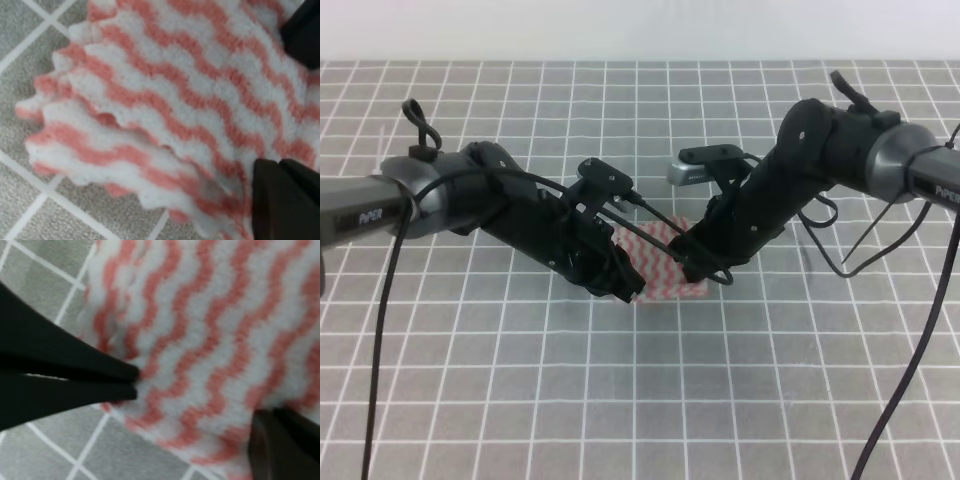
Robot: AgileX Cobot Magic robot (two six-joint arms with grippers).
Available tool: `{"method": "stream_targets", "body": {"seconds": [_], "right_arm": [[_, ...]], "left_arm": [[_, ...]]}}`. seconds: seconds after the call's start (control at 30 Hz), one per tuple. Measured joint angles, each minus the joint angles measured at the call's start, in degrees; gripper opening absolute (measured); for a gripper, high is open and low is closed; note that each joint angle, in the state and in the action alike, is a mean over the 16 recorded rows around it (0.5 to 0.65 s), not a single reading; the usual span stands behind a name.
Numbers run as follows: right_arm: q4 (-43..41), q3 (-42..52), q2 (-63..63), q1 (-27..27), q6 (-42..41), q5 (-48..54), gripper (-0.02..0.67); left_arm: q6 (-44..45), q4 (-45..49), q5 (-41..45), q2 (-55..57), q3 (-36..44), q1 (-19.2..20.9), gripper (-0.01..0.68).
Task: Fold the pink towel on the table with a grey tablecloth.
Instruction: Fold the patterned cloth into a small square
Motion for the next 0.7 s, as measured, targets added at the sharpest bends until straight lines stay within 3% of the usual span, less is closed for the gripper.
{"method": "stream_targets", "body": {"seconds": [0.7], "right_arm": [[1.33,-1.17,-1.24,-0.14,0.42,-8.85,-0.002]], "left_arm": [[5.86,-5.98,-0.37,-1.15,0.13,0.42,0.0]]}}
